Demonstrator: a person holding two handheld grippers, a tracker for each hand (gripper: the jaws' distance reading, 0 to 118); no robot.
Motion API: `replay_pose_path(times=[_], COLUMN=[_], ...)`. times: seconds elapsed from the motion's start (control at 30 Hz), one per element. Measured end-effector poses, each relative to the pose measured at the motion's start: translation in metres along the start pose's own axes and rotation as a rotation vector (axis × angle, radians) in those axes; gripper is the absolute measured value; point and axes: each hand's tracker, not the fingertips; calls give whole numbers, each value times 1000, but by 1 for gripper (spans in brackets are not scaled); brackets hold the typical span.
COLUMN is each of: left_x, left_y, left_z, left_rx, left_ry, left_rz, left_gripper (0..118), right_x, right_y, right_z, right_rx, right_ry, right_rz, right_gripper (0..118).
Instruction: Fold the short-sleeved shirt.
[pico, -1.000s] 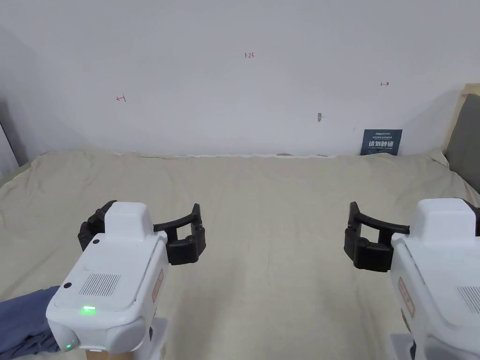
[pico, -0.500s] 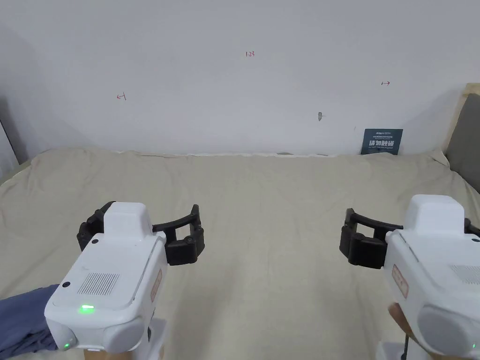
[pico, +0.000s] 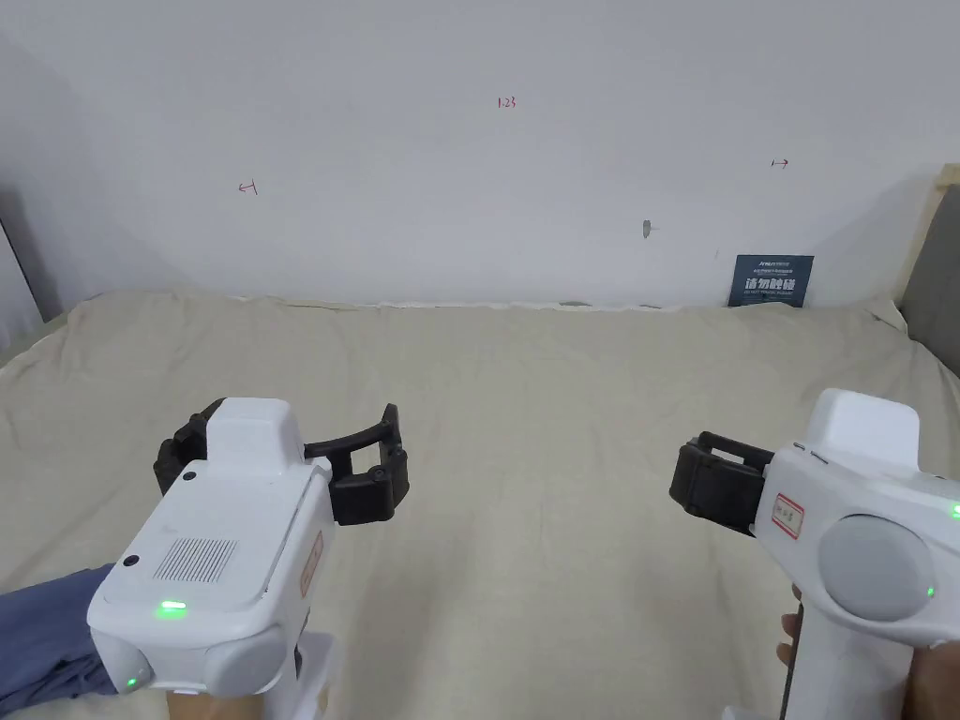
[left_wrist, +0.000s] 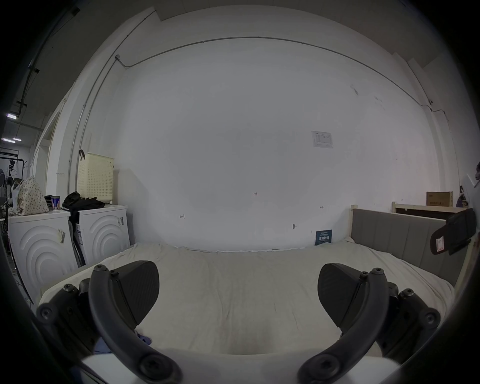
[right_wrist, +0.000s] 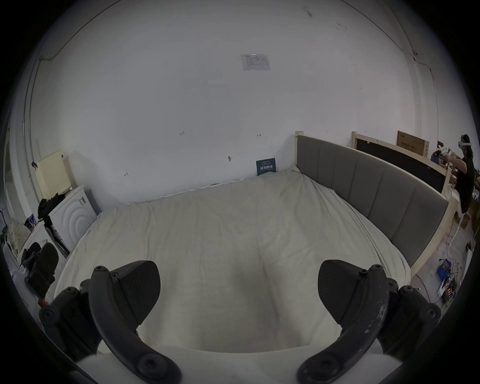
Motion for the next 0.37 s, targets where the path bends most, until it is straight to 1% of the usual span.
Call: replay_pose_path(times=[0.13,0.2,0.37], left_x=[-1,-1,-4], left_y=[0,0,-1], left_z=[0,-1,-2], left_rx=[7,8,9], left_ry=[1,0,1], left_rz=[-3,-4,5], left_gripper=[118,118,118], right_x=[-3,-6,-4], right_y=[1,0,0], right_z=[0,-2,-4], right_rx=[44,69,58], right_ry=[-3,-43,-35], right_rz=[36,81,75], right_gripper=[118,118,118])
